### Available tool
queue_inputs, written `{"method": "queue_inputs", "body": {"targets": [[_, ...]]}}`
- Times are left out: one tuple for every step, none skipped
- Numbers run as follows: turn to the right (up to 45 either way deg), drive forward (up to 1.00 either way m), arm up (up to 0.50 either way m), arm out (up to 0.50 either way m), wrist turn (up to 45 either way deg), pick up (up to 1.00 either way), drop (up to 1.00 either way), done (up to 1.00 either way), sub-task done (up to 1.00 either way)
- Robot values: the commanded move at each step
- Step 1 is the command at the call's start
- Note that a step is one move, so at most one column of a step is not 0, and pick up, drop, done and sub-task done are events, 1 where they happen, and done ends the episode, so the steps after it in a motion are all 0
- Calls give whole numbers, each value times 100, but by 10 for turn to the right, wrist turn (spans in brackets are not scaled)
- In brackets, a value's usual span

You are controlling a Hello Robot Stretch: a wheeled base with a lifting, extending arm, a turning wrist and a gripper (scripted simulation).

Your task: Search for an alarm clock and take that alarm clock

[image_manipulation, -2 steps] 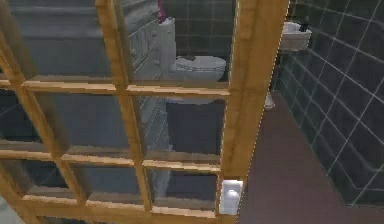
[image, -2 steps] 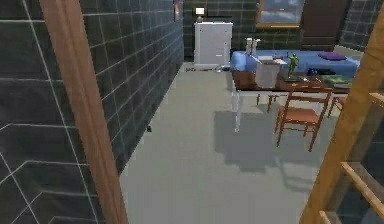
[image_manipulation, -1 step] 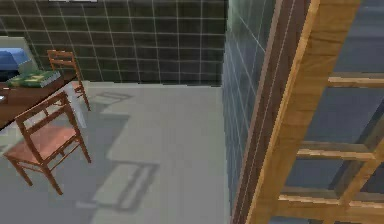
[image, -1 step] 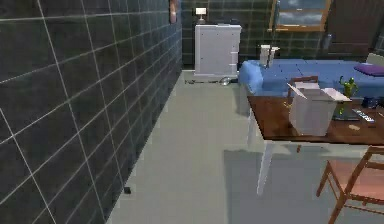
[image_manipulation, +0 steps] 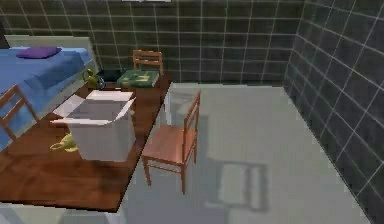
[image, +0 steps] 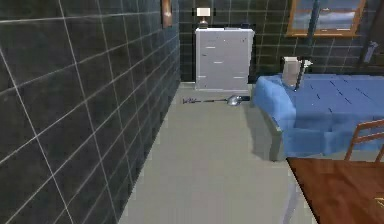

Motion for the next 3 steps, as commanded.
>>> {"method": "queue_inputs", "body": {"targets": [[0, 100, 0, 0, 0, 0, 0, 0, 0], [120, 0, 0, 0, 0, 0, 0, 0, 0], [0, 20, 0, 0, 0, 0, 0, 0, 0]]}}
